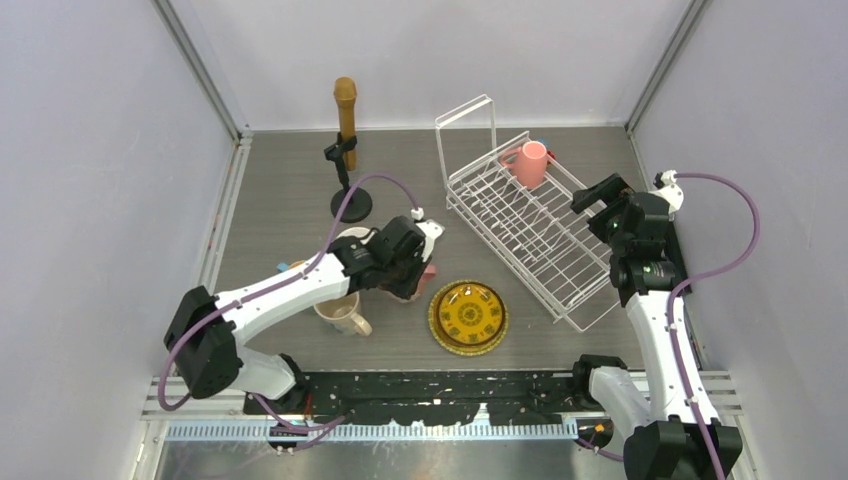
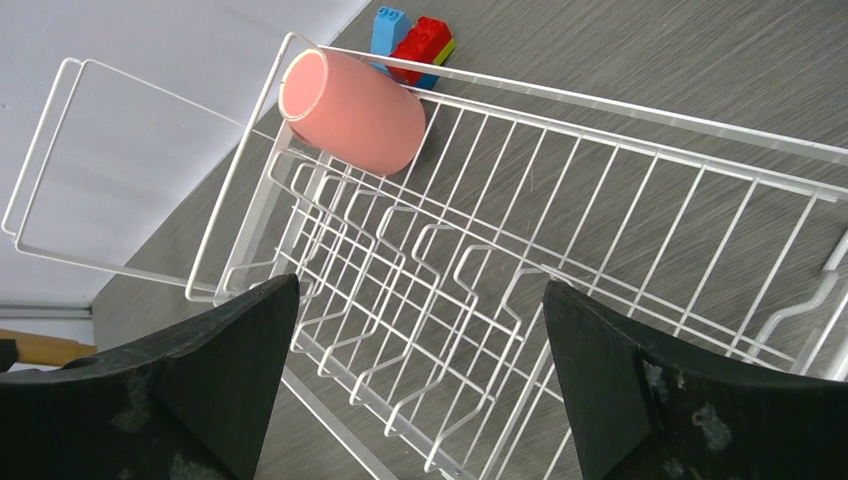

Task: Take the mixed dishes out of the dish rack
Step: Place the cup at the center of the board.

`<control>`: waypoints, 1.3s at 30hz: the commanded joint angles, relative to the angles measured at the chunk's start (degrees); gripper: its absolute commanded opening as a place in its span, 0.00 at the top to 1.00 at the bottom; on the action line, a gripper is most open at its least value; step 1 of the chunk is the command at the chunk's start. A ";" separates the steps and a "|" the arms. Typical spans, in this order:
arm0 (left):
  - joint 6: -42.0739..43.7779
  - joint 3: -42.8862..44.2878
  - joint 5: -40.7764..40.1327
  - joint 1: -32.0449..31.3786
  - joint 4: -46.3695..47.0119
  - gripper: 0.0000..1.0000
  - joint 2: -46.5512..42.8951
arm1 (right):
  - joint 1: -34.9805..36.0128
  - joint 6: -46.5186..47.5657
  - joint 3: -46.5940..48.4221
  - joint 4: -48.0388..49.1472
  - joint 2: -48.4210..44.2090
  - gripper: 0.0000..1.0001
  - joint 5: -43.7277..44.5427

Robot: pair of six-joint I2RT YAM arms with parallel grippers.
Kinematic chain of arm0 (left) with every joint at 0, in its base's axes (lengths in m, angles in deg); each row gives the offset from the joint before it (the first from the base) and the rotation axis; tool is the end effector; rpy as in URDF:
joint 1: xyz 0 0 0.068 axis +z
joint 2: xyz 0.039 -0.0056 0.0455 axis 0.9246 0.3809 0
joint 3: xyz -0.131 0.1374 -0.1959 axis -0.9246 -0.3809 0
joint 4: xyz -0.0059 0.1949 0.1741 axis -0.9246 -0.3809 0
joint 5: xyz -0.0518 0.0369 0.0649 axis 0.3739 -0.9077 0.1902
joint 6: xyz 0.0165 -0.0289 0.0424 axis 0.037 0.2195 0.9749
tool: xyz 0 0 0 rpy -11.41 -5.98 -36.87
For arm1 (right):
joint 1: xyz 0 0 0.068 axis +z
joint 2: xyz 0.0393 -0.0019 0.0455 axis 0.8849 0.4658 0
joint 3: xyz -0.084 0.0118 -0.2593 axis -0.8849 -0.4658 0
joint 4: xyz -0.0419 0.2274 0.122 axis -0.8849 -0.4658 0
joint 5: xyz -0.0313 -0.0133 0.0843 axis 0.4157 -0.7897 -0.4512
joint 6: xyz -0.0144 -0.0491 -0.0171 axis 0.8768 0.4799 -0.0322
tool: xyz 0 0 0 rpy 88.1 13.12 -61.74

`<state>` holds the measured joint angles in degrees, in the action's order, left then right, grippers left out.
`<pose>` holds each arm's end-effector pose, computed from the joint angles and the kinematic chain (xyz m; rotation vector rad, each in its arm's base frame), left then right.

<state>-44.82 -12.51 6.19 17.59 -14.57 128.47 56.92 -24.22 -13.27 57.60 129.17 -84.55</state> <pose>0.1878 -0.2231 0.2643 0.7931 2.4549 -0.4257 0.2004 -0.0207 0.3132 0.7592 1.8086 0.3182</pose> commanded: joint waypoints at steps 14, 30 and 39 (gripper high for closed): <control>-0.89 -8.27 -10.11 -7.29 6.22 0.97 -7.01 | 0.14 2.07 0.99 0.36 -2.29 0.00 4.86; -2.13 -4.96 -16.33 -11.01 -1.39 0.62 -2.26 | 0.14 1.49 0.26 1.40 -1.99 0.00 4.94; -2.50 -4.87 -11.85 -11.29 0.54 0.21 -5.51 | 0.14 2.13 -1.02 4.97 -1.80 0.00 0.38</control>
<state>-47.05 -19.48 -7.85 6.77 -15.51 126.00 56.92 -23.11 -15.01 58.67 127.66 -82.04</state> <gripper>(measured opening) 0.779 0.996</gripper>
